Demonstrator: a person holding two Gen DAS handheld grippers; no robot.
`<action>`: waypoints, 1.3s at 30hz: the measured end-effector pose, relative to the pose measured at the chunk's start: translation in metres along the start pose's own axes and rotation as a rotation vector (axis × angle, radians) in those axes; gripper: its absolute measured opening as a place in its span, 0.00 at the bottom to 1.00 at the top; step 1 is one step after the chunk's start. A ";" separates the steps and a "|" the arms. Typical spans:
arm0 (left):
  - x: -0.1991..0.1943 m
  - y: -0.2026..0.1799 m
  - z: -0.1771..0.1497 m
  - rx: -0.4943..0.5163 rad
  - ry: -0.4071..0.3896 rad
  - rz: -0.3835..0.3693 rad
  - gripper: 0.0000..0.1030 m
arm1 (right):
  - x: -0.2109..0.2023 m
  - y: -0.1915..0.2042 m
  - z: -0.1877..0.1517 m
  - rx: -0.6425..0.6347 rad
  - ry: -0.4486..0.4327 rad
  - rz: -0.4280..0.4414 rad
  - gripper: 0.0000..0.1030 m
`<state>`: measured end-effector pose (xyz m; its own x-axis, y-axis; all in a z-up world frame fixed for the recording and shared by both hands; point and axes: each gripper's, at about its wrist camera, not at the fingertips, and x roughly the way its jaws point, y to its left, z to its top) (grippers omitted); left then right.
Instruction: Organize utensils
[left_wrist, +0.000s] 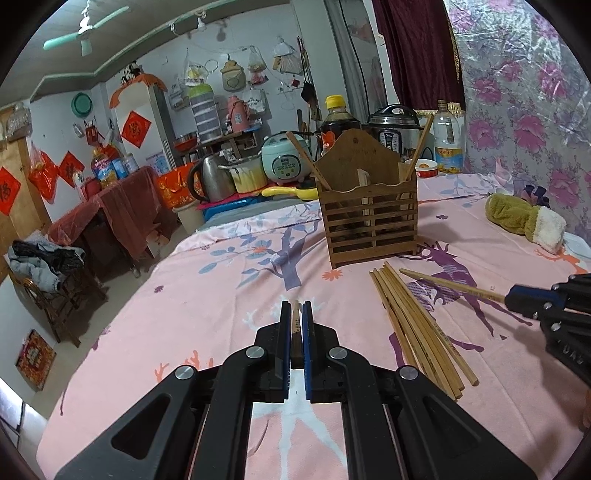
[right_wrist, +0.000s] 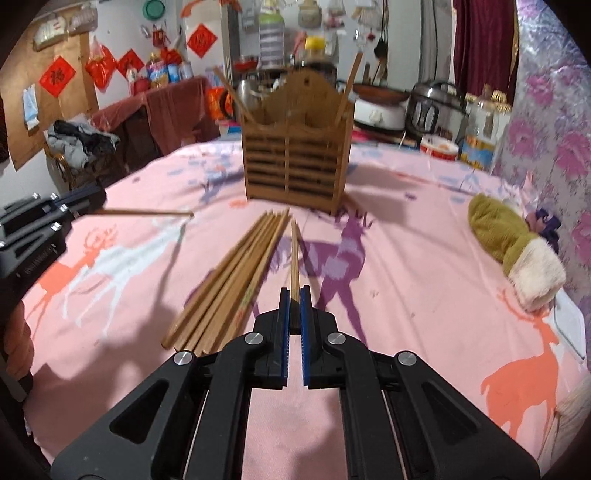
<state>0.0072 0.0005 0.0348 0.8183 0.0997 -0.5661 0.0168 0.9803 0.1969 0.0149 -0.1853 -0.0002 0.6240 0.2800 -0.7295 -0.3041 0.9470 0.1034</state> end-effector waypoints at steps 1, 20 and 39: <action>0.001 0.002 0.001 -0.009 0.006 -0.008 0.06 | -0.004 -0.002 0.003 0.006 -0.020 0.004 0.06; 0.032 0.004 0.093 -0.056 0.107 -0.205 0.09 | -0.043 -0.019 0.085 0.062 -0.181 0.023 0.06; 0.031 0.007 0.268 -0.173 -0.097 -0.270 0.06 | -0.038 -0.017 0.242 0.127 -0.487 -0.015 0.06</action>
<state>0.1871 -0.0349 0.2335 0.8485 -0.1762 -0.4989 0.1494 0.9843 -0.0936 0.1709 -0.1744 0.1898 0.9002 0.2786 -0.3348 -0.2216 0.9547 0.1988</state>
